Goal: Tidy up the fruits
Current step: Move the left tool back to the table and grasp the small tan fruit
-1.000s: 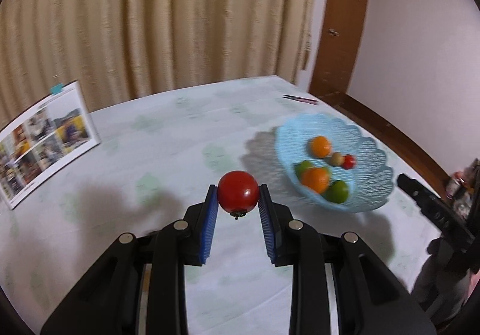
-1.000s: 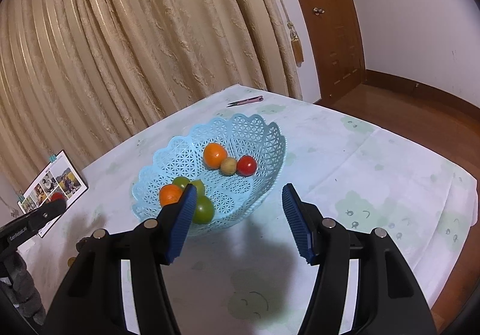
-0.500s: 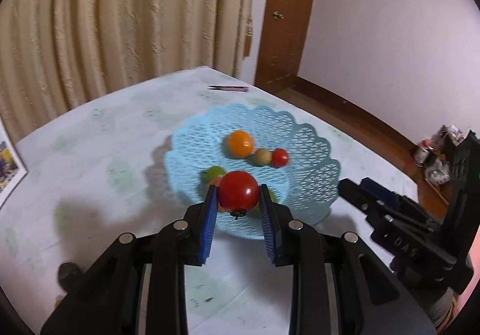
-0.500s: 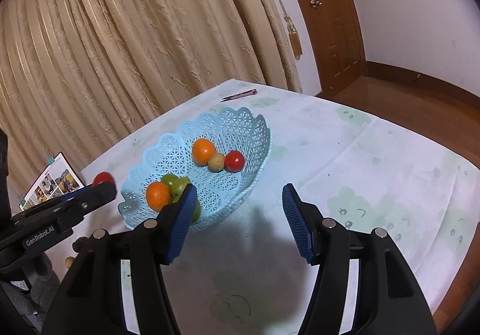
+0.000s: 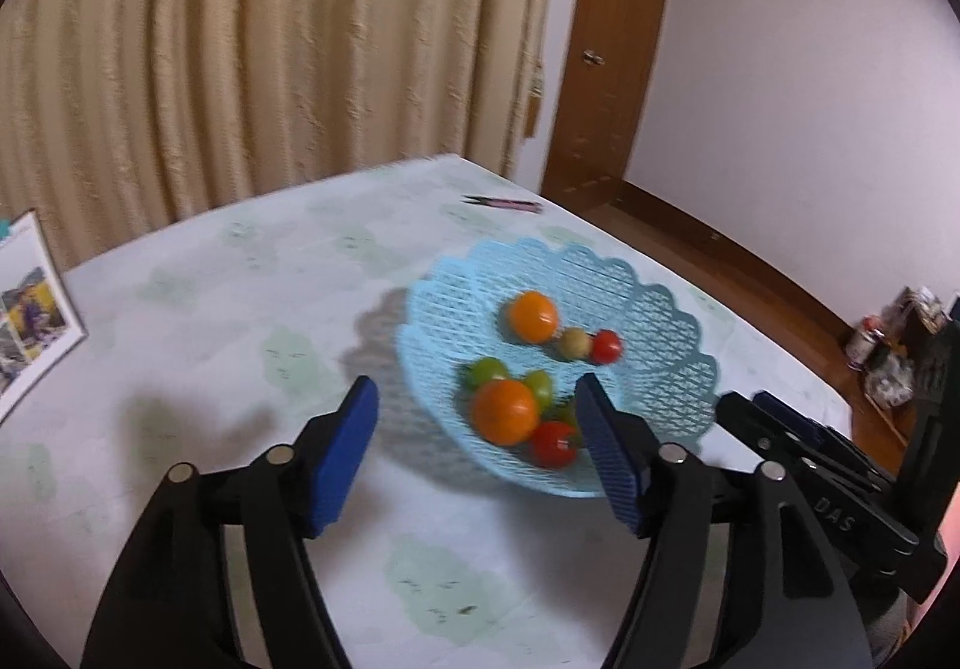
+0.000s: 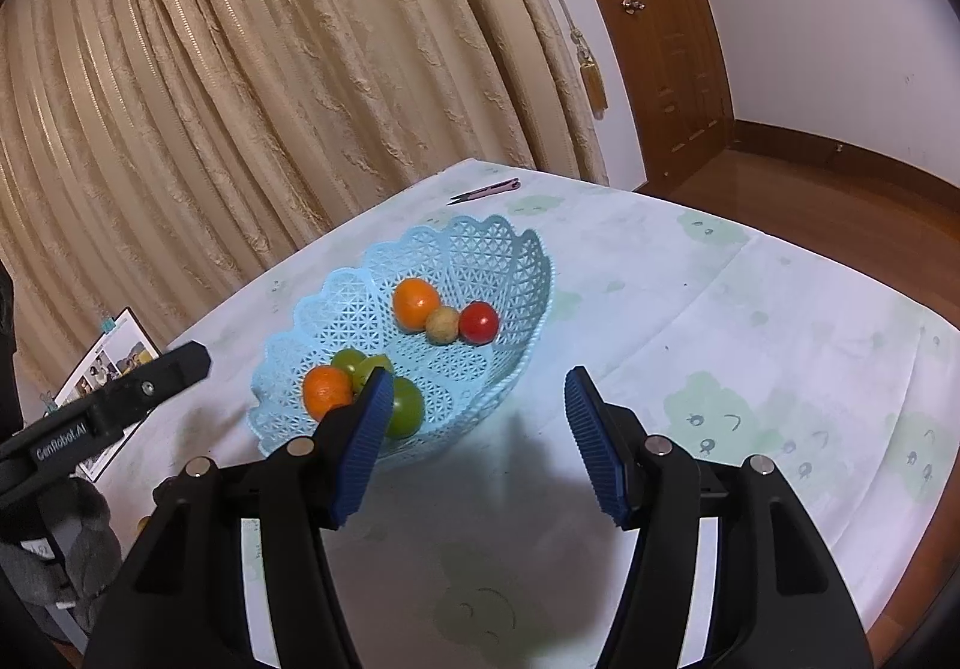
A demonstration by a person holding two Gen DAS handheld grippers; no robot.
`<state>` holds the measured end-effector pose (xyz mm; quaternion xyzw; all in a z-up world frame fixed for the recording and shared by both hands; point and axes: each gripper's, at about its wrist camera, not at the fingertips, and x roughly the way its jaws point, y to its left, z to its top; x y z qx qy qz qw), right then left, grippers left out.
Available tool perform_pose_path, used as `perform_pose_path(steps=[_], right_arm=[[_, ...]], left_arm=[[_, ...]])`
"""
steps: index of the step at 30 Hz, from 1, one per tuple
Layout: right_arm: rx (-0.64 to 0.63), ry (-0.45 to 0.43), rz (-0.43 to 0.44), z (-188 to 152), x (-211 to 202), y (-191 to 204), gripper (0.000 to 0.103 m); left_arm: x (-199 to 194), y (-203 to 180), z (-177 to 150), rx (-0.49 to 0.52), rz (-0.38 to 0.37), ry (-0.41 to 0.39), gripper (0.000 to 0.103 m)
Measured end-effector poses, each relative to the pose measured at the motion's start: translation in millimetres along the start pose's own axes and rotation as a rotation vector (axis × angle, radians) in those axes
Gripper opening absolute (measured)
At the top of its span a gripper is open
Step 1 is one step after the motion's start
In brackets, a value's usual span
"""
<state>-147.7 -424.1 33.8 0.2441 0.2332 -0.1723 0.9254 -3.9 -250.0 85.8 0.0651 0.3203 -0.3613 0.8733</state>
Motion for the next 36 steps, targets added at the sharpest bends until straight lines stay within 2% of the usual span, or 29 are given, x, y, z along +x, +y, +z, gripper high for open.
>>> perform_pose_path(steps=[5,7,9,19,23,31,36], right_arm=[[-0.013,-0.004,0.014,-1,-4,11,0.062],[-0.02,-0.008,0.022,-2,-7,16,0.068],[-0.029,-0.016,0.026,-2,-10,21,0.07],[-0.066,-0.001,0.061,-11,-14,47,0.07],[-0.079,0.012,0.071,-16,-13,54,0.07],[-0.113,0.044,0.097,-27,-8,73,0.07],[-0.131,0.062,0.107,-33,-6,82,0.07]], left_arm=[[-18,23,1,-0.044,0.043,-0.025,0.081],[-25,32,0,-0.062,0.056,-0.035,0.087],[-34,46,-4,-0.092,0.066,-0.044,0.089],[-65,107,-35,-0.192,0.177,-0.02,0.089],[-70,127,-58,-0.207,0.232,0.023,0.089],[-62,145,-97,-0.239,0.269,0.11,0.088],[-49,147,-113,-0.227,0.277,0.166,0.073]])
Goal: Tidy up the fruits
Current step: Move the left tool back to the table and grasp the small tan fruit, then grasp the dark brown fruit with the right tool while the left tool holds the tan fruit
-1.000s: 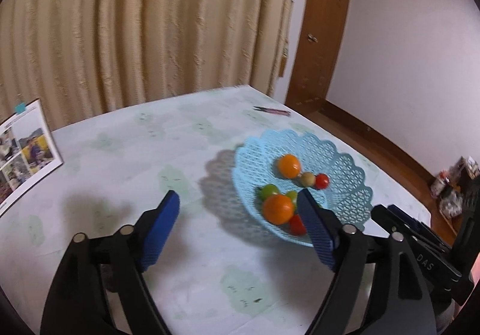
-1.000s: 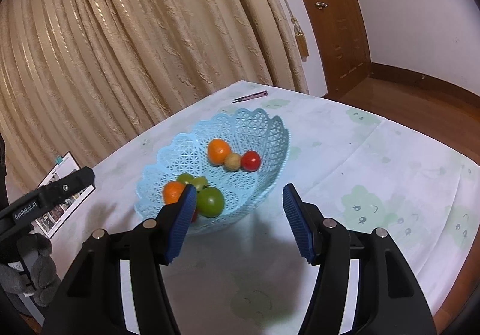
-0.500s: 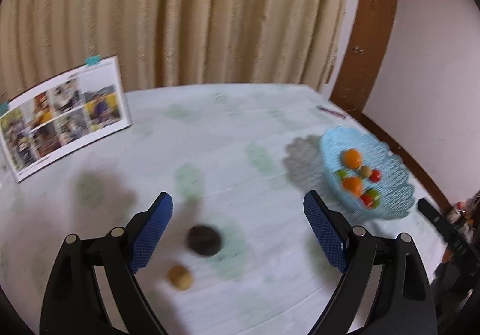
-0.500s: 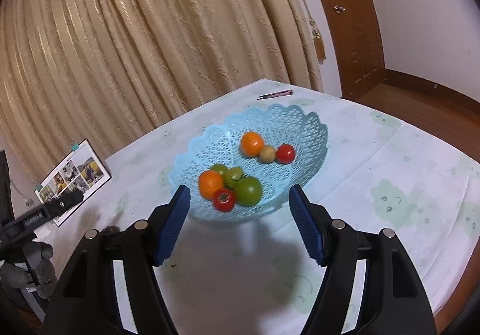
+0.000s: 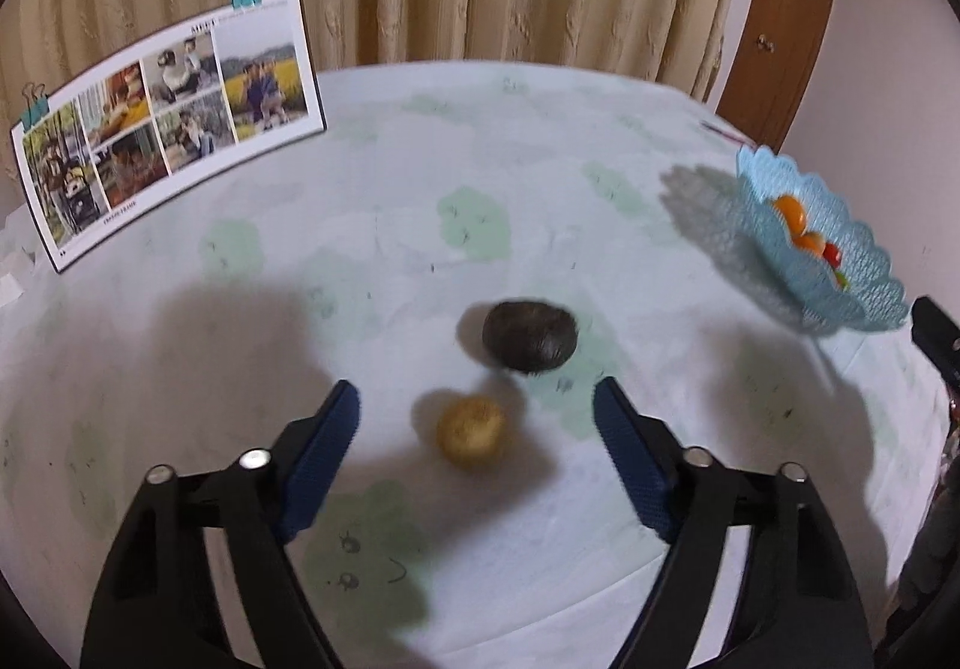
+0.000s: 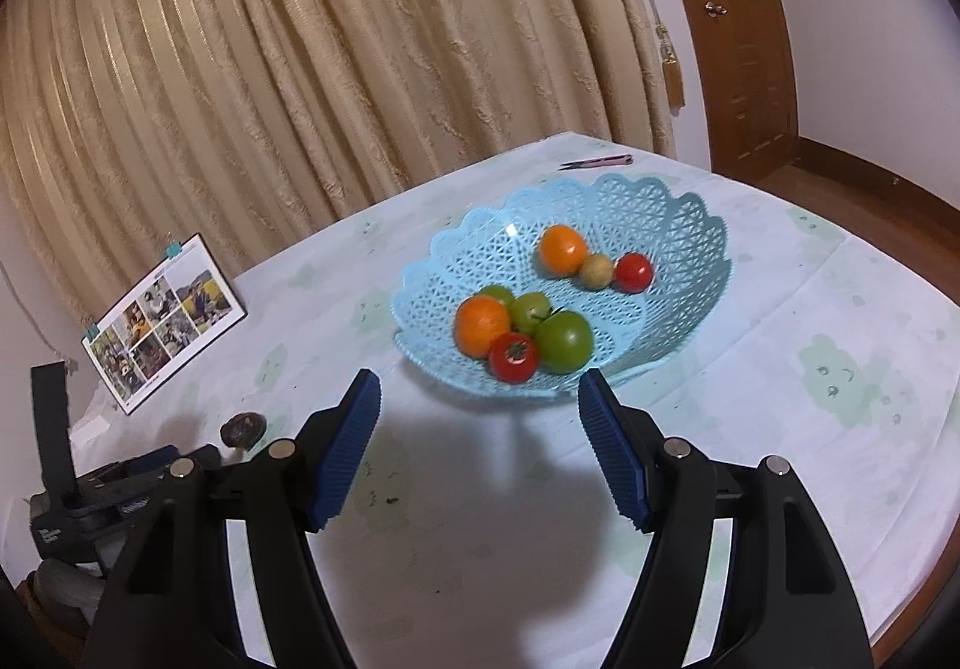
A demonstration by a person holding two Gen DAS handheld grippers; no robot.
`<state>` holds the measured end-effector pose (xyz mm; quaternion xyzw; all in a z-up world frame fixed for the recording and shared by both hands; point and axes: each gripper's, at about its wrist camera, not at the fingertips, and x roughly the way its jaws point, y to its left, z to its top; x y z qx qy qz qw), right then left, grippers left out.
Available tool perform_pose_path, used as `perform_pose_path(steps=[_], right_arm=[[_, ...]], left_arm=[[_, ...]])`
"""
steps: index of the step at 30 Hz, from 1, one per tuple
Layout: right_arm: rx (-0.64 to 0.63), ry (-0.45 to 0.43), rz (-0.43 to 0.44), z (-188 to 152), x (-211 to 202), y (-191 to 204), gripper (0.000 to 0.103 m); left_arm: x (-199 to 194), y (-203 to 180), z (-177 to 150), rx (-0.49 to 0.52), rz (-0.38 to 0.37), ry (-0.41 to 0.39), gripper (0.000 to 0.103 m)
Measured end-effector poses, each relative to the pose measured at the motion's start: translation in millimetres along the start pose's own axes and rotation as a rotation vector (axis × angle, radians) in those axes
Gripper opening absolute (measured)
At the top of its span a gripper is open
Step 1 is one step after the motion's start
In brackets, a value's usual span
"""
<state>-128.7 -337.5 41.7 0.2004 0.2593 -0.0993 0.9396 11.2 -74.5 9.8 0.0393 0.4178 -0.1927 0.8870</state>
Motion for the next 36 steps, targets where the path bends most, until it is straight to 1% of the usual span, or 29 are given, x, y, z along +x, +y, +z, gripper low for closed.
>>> perform_pose_path(steps=[2,4,7,9,10,11,13,14,19,24,26,31,34,36], right_arm=[[-0.006,0.01,0.005,-2,3,3,0.07],[-0.011,0.019,0.008,-4,5,6,0.07],[-0.016,0.025,0.013,-5,8,8,0.07],[-0.019,0.029,0.016,-5,10,9,0.07],[-0.02,0.03,0.017,-5,10,9,0.07],[-0.022,0.034,0.019,-5,11,10,0.07],[-0.029,0.039,0.021,-6,13,13,0.07],[-0.032,0.041,0.023,-6,13,13,0.07],[-0.058,0.049,0.035,-7,15,23,0.07],[-0.1,0.063,0.057,-6,19,41,0.07],[-0.123,0.076,0.079,-5,22,52,0.07],[-0.199,0.143,0.138,-3,39,86,0.071],[-0.24,0.181,0.153,-6,53,107,0.071],[-0.27,0.222,0.178,-9,65,124,0.071]], left_arm=[[5,2,-3,-0.003,0.0,0.018,0.067],[9,4,-4,-0.006,0.005,0.032,0.057],[12,5,-4,-0.012,0.014,0.042,0.048],[13,6,-4,-0.012,0.022,0.04,0.044],[13,7,-4,-0.013,0.023,0.039,0.039],[13,7,-3,-0.013,0.022,0.038,0.037],[12,7,-3,-0.012,0.01,0.04,0.029],[12,6,-3,-0.01,0.002,0.042,0.027],[4,7,-3,-0.022,0.0,0.028,0.026],[-19,14,2,-0.043,0.041,-0.053,0.026],[-29,20,4,-0.062,0.058,-0.085,0.026],[-46,39,7,-0.128,0.088,-0.135,0.026],[-50,48,7,-0.158,0.097,-0.147,0.026],[-52,54,7,-0.175,0.102,-0.151,0.026]])
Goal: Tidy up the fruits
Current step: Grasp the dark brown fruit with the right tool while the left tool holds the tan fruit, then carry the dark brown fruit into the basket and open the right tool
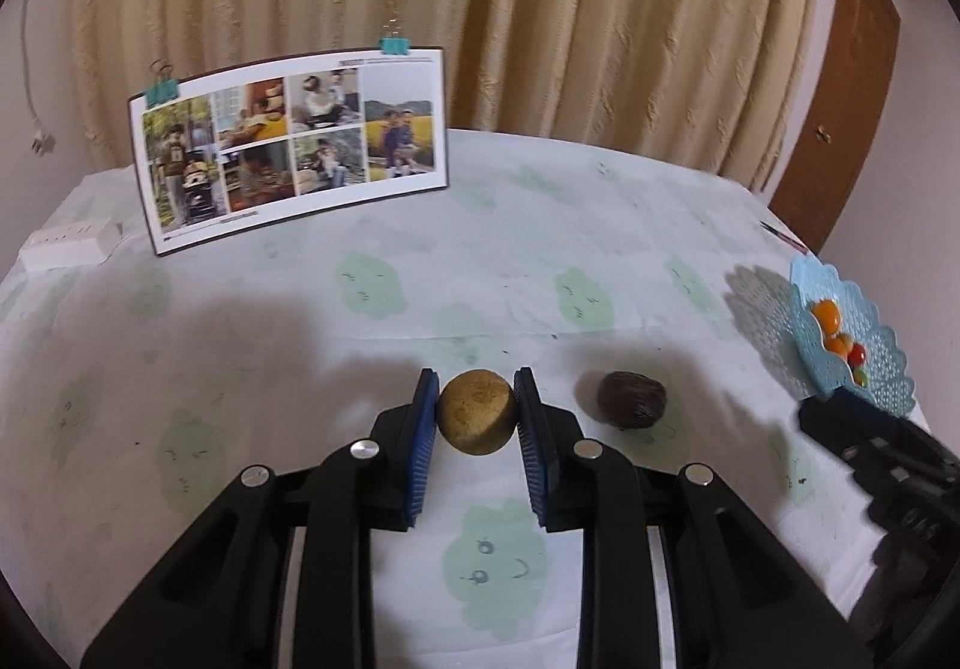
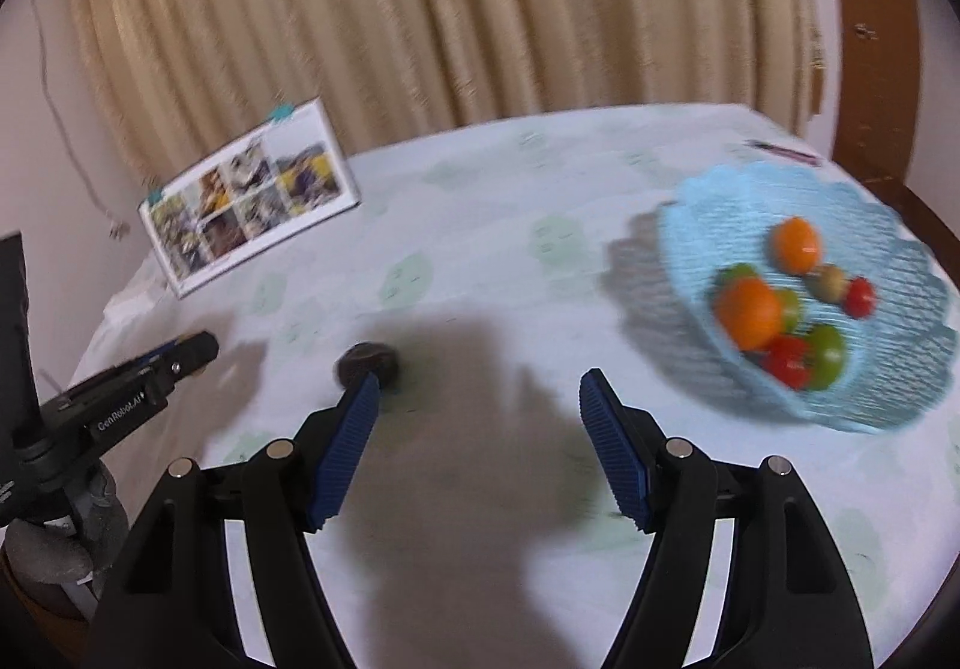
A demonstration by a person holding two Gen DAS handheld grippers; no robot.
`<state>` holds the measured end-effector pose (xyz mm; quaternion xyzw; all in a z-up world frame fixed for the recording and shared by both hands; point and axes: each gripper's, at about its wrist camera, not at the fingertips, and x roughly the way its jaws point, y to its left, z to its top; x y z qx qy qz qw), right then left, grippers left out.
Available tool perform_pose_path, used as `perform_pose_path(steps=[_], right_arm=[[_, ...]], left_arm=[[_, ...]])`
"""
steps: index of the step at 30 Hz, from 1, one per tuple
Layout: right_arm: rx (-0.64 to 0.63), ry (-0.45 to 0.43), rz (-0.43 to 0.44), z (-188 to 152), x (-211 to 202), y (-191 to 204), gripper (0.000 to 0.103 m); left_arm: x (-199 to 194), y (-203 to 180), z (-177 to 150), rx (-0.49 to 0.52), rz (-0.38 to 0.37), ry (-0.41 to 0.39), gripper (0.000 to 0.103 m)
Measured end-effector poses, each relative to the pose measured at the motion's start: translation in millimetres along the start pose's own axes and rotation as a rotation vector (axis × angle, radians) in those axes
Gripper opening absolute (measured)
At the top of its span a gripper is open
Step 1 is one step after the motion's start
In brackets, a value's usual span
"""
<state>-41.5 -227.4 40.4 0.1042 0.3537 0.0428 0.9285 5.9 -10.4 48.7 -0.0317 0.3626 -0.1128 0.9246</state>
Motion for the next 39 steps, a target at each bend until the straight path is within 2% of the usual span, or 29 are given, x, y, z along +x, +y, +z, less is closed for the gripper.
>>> perform_pose_path(steps=[5,10,18,27,32,39], right_arm=[[-0.083,0.122,0.033,3,40,35,0.071],[-0.118,0.174,0.044,3,68,53,0.071],[-0.159,0.18,0.042,11,94,68,0.07],[-0.167,0.193,0.012,7,106,67,0.042],[-0.153,0.172,0.021,7,96,63,0.042],[-0.147,0.092,0.001,11,64,57,0.042]], left_arm=[[-2,13,2,-0.054,0.011,-0.002,0.026],[-6,25,4,-0.1,0.015,-0.011,0.026],[-9,30,6,-0.13,0.012,-0.012,0.026],[-10,30,5,-0.13,0.009,-0.016,0.026],[-9,28,4,-0.123,0.009,-0.012,0.026],[-8,27,3,-0.116,0.005,-0.012,0.026]])
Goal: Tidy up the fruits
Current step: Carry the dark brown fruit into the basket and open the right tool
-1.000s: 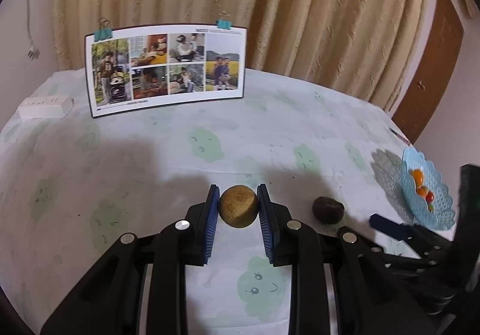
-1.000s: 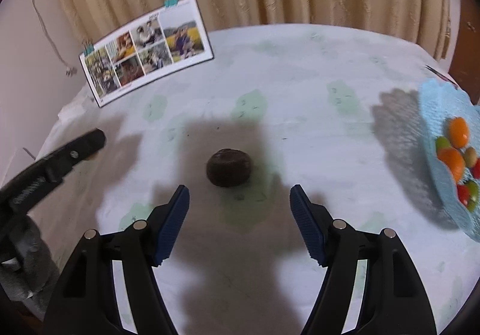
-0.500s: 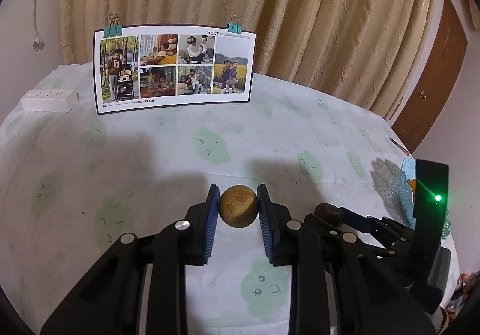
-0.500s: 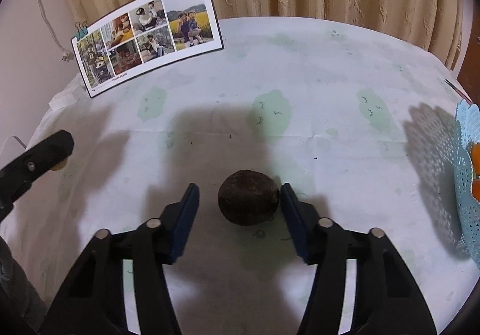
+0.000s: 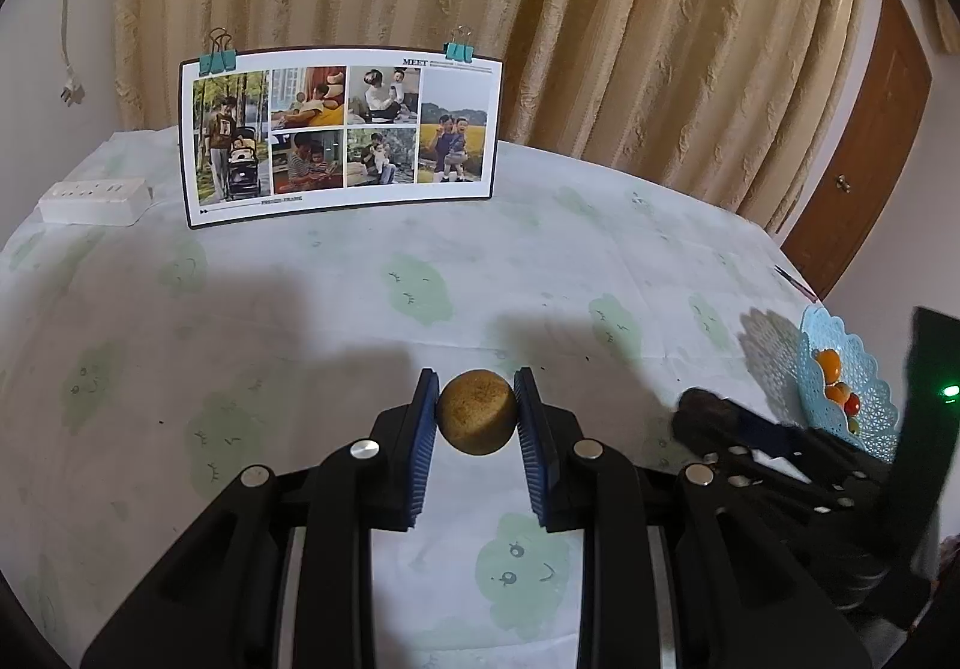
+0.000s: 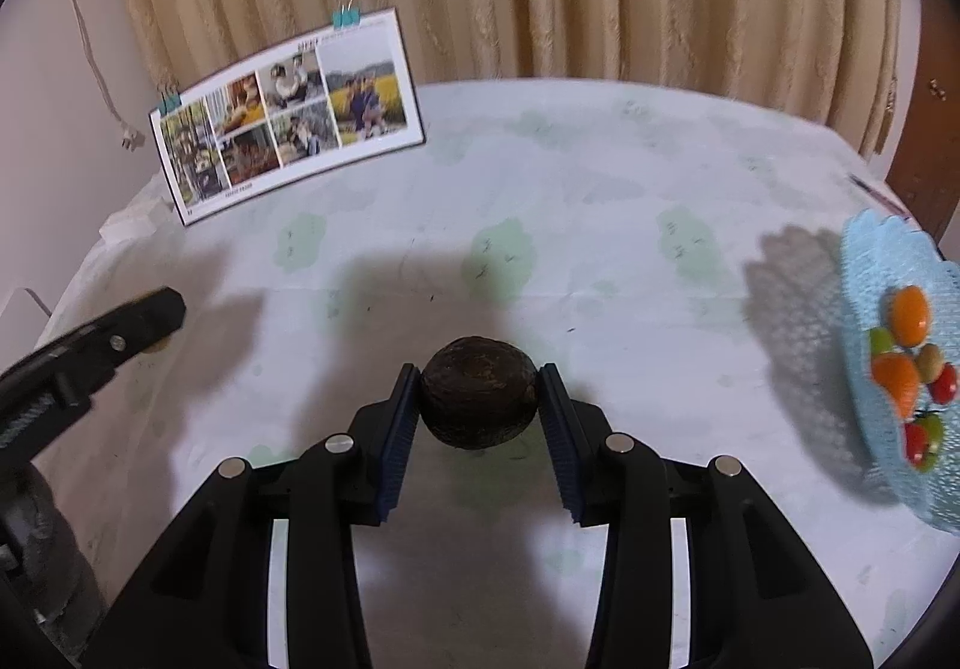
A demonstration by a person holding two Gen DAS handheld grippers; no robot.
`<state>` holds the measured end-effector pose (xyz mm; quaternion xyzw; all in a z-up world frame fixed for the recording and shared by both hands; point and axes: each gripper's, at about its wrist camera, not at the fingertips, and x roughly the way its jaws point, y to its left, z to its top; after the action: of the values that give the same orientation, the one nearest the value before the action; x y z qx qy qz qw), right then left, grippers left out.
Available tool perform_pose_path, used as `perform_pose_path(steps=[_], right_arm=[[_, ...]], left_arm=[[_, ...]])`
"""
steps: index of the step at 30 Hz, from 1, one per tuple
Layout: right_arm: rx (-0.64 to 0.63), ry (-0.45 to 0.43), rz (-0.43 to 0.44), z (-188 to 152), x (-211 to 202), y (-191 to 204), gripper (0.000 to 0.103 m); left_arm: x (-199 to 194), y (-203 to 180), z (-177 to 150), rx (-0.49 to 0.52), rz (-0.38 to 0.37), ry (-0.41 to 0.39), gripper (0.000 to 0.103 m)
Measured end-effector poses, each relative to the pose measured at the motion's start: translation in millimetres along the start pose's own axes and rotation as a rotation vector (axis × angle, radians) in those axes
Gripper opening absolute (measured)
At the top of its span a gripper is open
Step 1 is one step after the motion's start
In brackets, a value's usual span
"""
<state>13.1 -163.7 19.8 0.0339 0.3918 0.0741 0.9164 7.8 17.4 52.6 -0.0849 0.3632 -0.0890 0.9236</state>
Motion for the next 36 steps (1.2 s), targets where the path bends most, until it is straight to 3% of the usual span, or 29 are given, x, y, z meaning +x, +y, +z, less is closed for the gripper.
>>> perform_pose_path(steps=[9,16,25,36], right_arm=[[0.078,-0.12,-0.043,7,-54,-35,0.042],[0.165,-0.181,-0.124,1,-86,-77,0.042],[0.293,-0.213,-0.219,-17,-112,-136,0.042],[0.357,-0.216,-0.333,-36,-120,-174,0.042]], left_arm=[[1,-5,-3,0.018,-0.005,0.005,0.026],[2,-7,-5,0.029,-0.006,0.008,0.026],[5,-11,-7,0.044,-0.003,0.015,0.026],[13,-17,-12,0.073,0.003,0.033,0.026]])
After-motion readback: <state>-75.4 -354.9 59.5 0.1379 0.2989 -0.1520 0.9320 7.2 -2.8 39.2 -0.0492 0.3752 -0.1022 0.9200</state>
